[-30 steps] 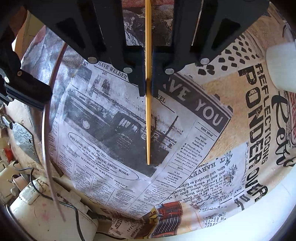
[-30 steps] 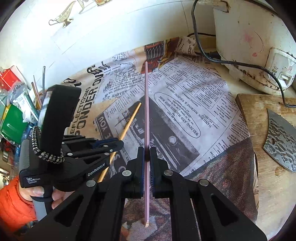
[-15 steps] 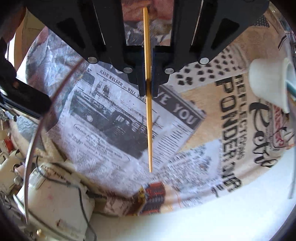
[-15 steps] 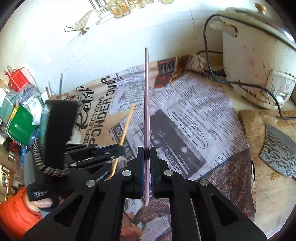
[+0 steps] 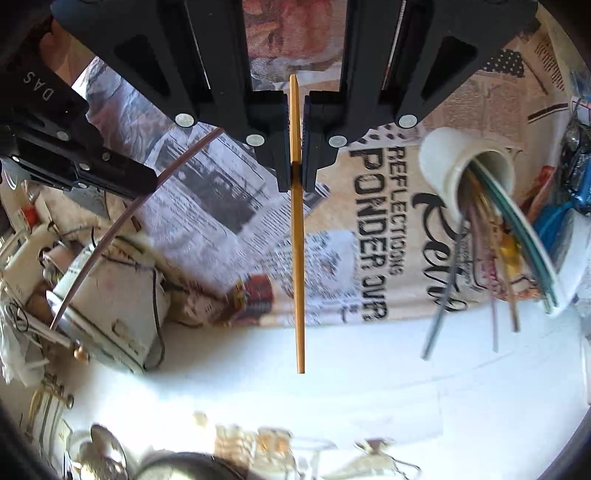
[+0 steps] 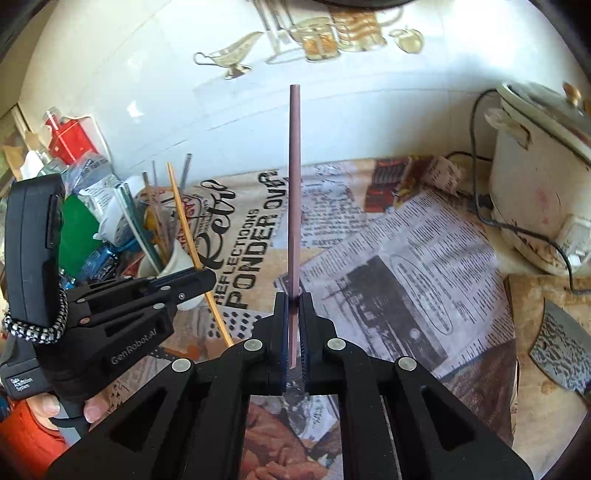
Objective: Organize utensils
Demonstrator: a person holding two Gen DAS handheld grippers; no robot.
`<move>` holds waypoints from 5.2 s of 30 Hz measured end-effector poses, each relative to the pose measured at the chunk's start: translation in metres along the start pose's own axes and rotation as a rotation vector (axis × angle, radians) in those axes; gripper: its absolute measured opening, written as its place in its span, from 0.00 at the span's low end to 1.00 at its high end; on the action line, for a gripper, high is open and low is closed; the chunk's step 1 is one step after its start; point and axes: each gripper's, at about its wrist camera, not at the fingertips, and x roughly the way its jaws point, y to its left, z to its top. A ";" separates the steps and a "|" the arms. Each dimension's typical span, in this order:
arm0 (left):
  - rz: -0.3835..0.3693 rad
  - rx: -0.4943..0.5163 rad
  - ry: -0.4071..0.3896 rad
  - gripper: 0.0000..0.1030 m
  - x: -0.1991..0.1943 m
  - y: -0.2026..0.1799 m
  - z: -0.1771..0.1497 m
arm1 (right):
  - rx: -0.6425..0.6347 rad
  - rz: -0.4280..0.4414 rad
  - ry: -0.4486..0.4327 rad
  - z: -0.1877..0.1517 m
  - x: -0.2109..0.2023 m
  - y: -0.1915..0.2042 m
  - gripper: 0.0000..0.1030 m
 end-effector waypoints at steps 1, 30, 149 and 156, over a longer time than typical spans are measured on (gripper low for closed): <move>0.006 -0.003 -0.016 0.03 -0.006 0.003 0.002 | -0.012 0.006 -0.005 0.003 -0.001 0.006 0.05; 0.107 -0.121 -0.325 0.03 -0.148 0.154 0.045 | -0.211 0.141 -0.162 0.069 0.002 0.159 0.05; 0.184 -0.055 -0.705 0.99 -0.396 0.064 -0.126 | -0.306 0.096 -0.596 -0.060 -0.246 0.197 0.98; 0.179 -0.054 -0.703 0.99 -0.395 0.065 -0.125 | -0.307 0.097 -0.594 -0.061 -0.245 0.199 0.98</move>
